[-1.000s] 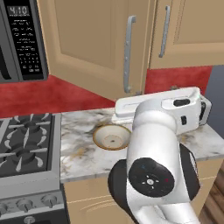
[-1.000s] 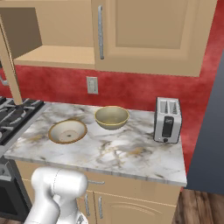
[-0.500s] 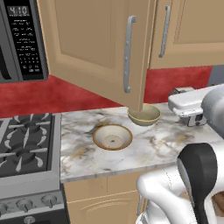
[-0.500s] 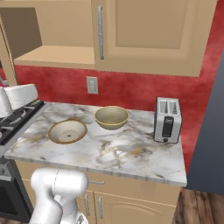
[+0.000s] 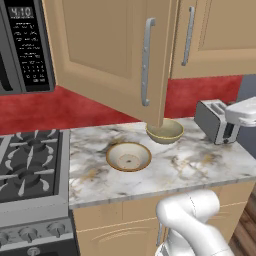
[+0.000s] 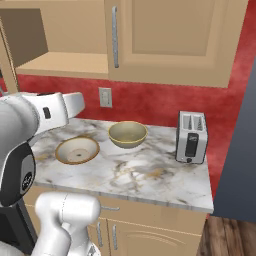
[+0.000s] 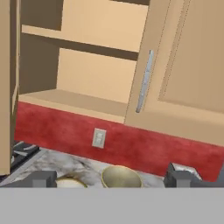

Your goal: Open the cabinet. Pick the bowls from the counter and place them in the cabinet. Then close the cabinet.

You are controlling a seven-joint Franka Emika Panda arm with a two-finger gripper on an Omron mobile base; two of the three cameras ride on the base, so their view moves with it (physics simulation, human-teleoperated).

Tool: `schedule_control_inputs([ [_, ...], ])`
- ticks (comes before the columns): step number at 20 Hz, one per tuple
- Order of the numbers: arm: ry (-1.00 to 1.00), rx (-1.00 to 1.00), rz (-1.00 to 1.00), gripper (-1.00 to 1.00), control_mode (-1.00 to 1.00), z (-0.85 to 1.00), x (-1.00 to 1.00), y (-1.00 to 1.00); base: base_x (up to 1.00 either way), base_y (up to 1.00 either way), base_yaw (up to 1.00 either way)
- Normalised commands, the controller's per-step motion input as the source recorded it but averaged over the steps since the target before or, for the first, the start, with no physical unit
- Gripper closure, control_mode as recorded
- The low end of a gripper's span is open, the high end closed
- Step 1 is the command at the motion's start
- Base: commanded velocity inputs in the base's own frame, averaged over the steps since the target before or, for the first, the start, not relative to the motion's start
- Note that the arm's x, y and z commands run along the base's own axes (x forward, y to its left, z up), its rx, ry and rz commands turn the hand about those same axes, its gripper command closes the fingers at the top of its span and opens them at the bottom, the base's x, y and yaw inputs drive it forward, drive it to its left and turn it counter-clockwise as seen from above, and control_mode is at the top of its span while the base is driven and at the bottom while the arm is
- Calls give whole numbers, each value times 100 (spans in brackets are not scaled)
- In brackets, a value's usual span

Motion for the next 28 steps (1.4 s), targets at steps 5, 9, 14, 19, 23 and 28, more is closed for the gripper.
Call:
schedule_control_inputs([
  [5, 22, 0, 4, -100, -100, 0, 4, 21, 0, 0, 0],
  [9, 12, 0, 4, -100, -100, 0, 0, 31, 0, 0, 0],
  [14, 5, 3, 5, -100, -100, 0, 7, 33, 0, 0, 0],
  [19, 0, 13, 8, -100, -100, -8, 2, 17, 0, 0, 0],
  [23, -15, 21, 10, -100, -100, -46, 0, 4, 0, 0, 0],
  [28, -9, 8, 1, -100, -100, -15, 0, -2, 0, 0, 0],
])
